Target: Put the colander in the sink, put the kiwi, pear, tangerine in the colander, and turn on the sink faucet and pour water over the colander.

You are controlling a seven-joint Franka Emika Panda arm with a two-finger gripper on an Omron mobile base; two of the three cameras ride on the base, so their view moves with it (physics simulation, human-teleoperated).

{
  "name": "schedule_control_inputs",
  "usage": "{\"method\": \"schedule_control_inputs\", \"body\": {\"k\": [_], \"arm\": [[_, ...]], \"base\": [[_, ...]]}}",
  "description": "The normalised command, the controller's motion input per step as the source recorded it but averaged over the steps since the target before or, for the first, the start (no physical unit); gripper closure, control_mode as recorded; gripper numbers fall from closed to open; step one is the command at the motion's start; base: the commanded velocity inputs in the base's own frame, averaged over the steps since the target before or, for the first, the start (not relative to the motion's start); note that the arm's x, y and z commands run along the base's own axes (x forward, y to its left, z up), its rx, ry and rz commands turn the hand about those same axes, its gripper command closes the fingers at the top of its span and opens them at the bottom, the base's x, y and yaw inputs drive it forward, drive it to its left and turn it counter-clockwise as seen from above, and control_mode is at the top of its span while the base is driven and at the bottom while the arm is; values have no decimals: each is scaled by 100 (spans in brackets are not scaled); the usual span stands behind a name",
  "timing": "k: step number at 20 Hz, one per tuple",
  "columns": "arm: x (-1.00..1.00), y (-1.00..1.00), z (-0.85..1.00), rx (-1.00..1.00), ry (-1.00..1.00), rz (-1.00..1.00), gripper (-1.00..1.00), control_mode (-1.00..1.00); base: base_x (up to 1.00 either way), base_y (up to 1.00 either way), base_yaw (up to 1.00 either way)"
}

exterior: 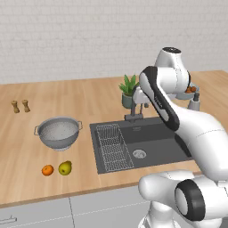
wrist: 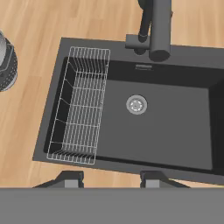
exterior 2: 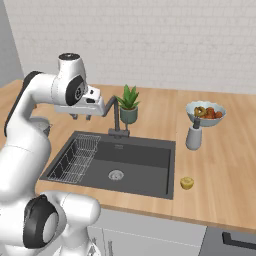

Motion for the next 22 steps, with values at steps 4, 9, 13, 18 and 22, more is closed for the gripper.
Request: {"method": "schedule_control_inputs", "body": {"k": [4,9,13,18,22], "arm": [[-23,8,-1,0,0,0,-100,-100],[-31,45,-6,0,0,1,-100,-100],[-8,79,-8,0,0,0,-100,-100],[4,96,-9,0,0,-1,-100,-100],[23,91,-16,0,0,-7,-100,-100]], "base": [[0,0,0],[0,0,0],[0,0,0],[0,0,0],[0,0,0]]}}
